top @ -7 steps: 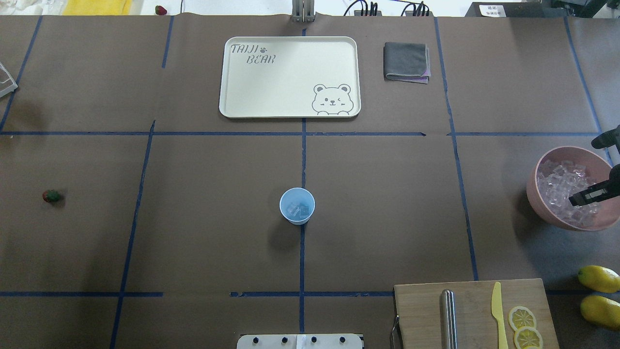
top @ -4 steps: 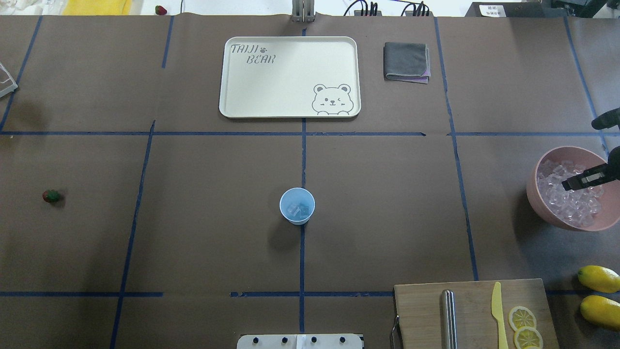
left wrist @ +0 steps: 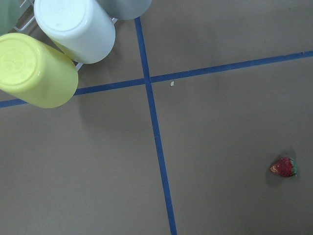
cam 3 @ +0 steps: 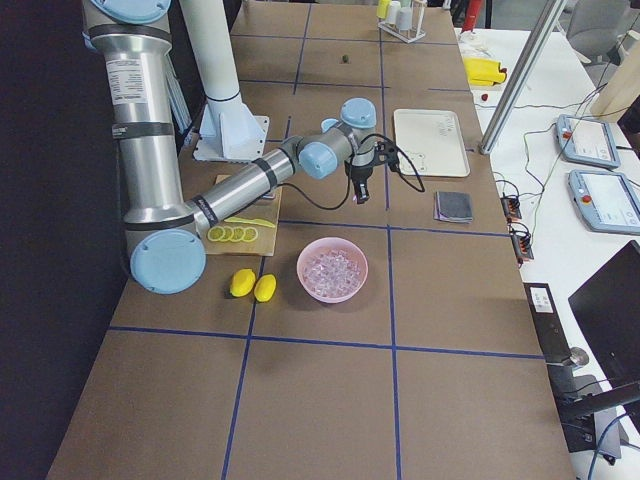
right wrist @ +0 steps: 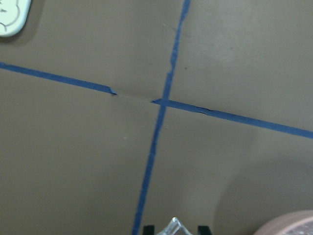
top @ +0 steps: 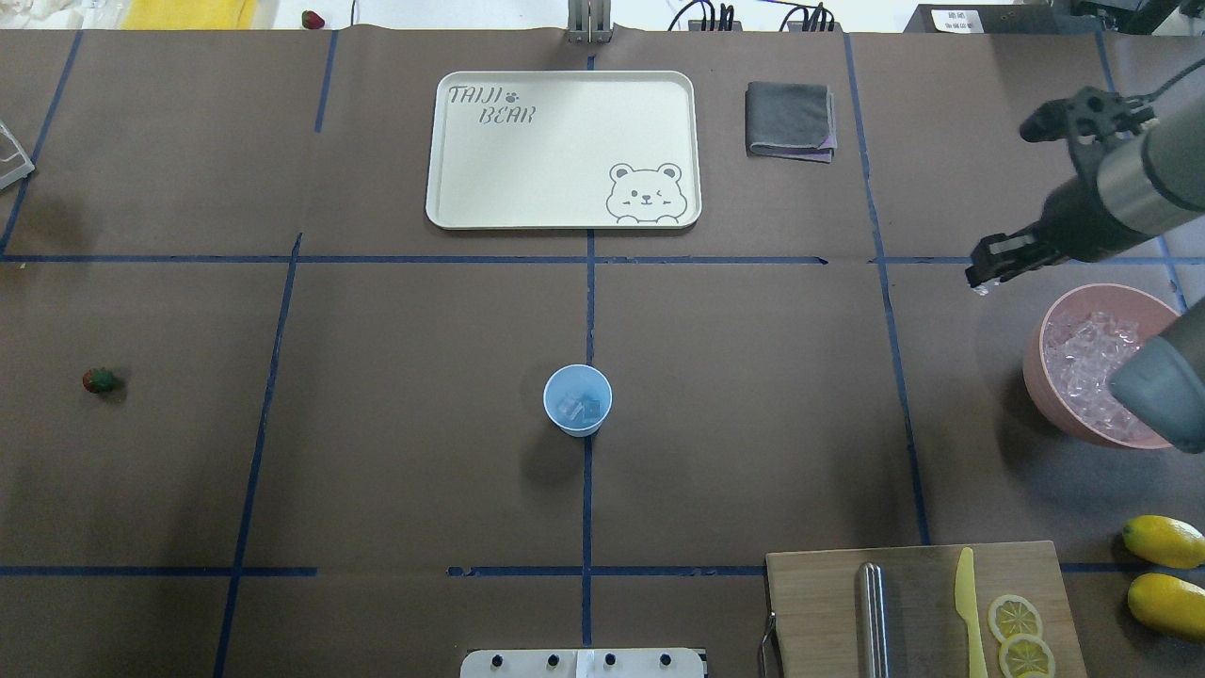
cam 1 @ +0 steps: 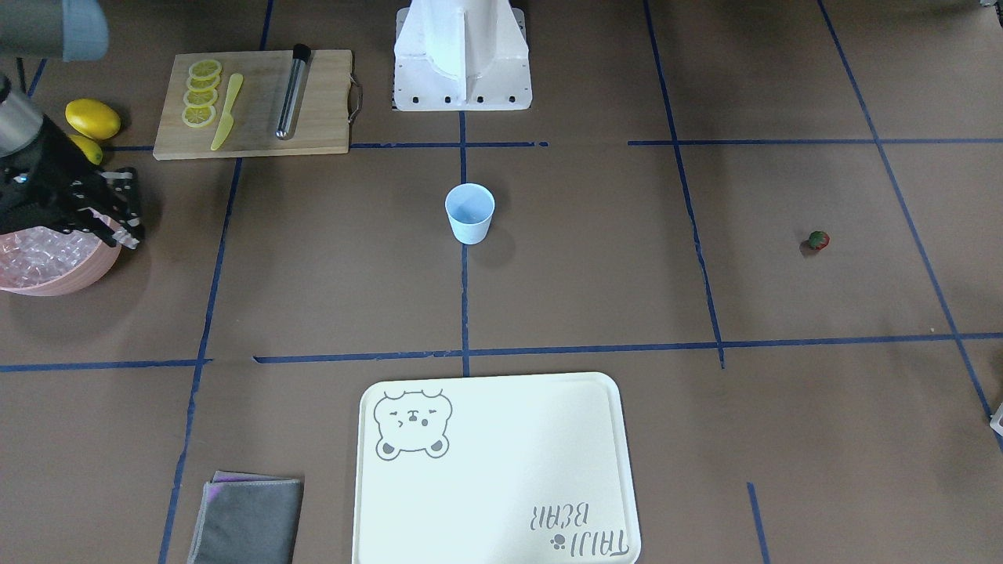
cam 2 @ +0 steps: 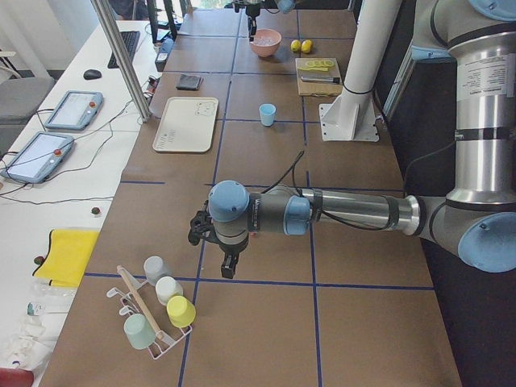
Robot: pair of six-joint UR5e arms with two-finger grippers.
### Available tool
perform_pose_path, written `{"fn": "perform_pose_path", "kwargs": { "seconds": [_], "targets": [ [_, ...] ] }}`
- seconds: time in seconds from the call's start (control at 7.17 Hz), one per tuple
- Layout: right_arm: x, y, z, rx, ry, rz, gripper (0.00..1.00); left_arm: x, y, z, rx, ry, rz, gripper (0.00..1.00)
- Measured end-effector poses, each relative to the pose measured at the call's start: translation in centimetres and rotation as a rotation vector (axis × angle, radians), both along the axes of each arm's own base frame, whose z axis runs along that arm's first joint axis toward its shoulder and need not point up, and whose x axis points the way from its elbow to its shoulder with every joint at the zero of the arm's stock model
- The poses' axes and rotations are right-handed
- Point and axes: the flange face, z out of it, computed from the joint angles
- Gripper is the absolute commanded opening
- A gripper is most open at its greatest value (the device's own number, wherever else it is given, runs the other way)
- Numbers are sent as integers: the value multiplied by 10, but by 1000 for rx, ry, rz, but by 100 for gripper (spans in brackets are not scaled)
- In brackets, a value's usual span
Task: Put ice and strawberries in cup
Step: 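Carry the ice cube over the light-blue cup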
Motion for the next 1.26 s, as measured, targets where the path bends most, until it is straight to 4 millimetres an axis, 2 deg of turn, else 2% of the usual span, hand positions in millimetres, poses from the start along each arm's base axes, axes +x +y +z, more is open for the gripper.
{"fn": "perform_pose_path", "kwargs": {
  "seconds": [0.28, 0.42, 0.56, 0.98, 1.12, 1.26],
  "targets": [
    [-84, 3, -83, -9, -11, -31, 0, 0, -3, 1, -2, 0, 0, 100],
    [-118, 10, -121, -21, -4, -32, 0, 0, -4, 1, -2, 0, -1, 100],
    [-151, 19, -151, -26, 6, -24, 0, 0, -4, 1, -2, 0, -1, 100],
    [-267, 37, -225, -50, 39, 67, 0, 0, -4, 1, -3, 0, -1, 100],
    [-295, 47, -246, -60, 39, 92, 0, 0, -4, 2, -4, 0, 0, 100],
    [-314, 61, -256, -58, 42, 101, 0, 1, -4, 2, -4, 0, 0, 100]
  ]
}}
